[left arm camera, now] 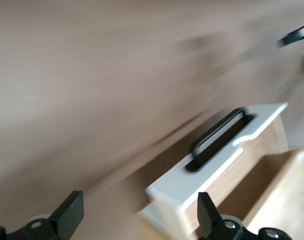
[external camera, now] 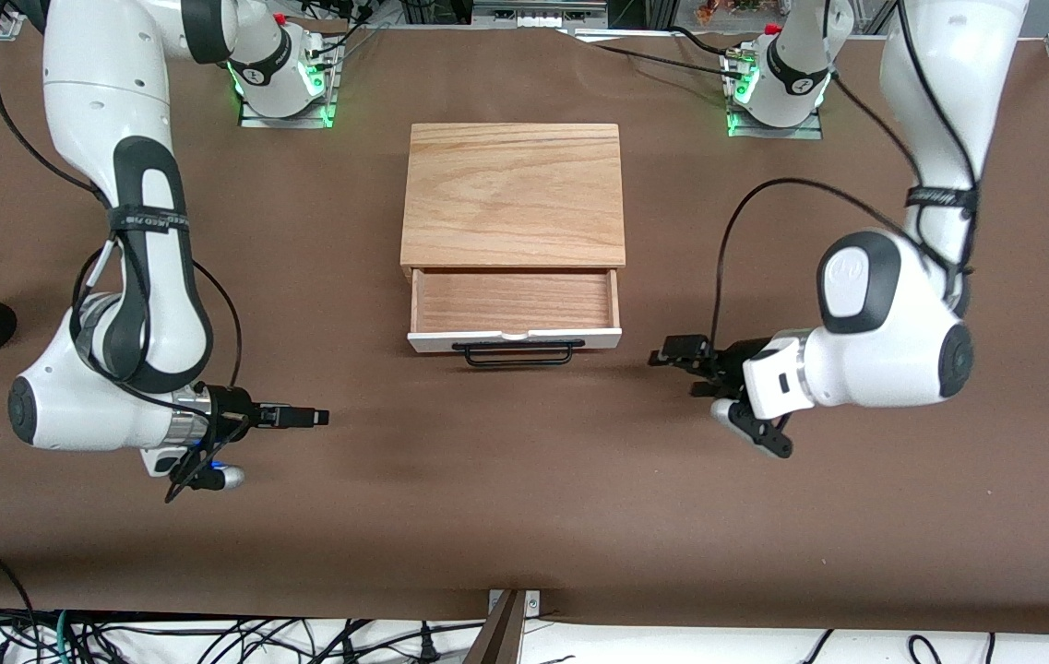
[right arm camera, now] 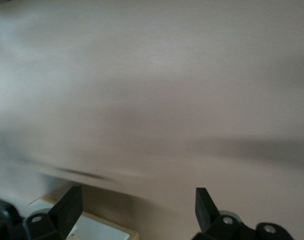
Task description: Pull top drawer with both arms simultaneously
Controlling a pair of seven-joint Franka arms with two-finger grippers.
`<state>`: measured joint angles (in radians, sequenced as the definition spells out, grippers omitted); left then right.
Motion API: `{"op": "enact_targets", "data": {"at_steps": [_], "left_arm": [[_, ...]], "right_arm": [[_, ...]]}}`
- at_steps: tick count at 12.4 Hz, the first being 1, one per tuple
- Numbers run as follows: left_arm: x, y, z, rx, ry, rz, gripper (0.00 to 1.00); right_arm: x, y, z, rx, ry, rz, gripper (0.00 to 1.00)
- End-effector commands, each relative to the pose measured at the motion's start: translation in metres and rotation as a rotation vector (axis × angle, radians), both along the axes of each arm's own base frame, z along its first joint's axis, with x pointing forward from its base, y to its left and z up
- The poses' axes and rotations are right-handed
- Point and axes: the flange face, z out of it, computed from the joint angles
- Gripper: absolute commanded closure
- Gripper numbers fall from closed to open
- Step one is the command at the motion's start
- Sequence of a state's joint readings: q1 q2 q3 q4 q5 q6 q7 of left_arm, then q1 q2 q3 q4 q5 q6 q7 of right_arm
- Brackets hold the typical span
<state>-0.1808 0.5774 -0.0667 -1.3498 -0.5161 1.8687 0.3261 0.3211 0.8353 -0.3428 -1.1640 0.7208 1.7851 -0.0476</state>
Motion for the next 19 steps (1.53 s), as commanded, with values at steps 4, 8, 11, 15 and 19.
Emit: {"op": "enact_targets", "data": {"at_steps": [4, 8, 11, 15, 19], "left_arm": [[-0.040, 0.063, 0.095, 0.422, -0.043, -0.139, 0.00], [-0.078, 0.110, 0.171, 0.540, -0.093, -0.034, 0.00], [-0.102, 0.145, 0.184, 0.552, -0.055, 0.131, 0.00], [-0.125, 0.140, 0.178, 0.553, -0.063, 0.188, 0.00], [-0.126, 0.141, 0.181, 0.539, -0.064, 0.194, 0.00]], "right_arm": [[-0.026, -0.041, 0.097, -0.359, -0.077, 0.068, 0.00], [-0.070, -0.101, 0.213, -0.443, -0.196, 0.027, 0.00], [-0.111, -0.142, 0.277, -0.440, -0.250, -0.036, 0.00], [-0.135, -0.147, 0.285, -0.449, -0.122, -0.150, 0.00], [-0.140, -0.133, 0.282, -0.437, -0.128, -0.125, 0.00]]}}
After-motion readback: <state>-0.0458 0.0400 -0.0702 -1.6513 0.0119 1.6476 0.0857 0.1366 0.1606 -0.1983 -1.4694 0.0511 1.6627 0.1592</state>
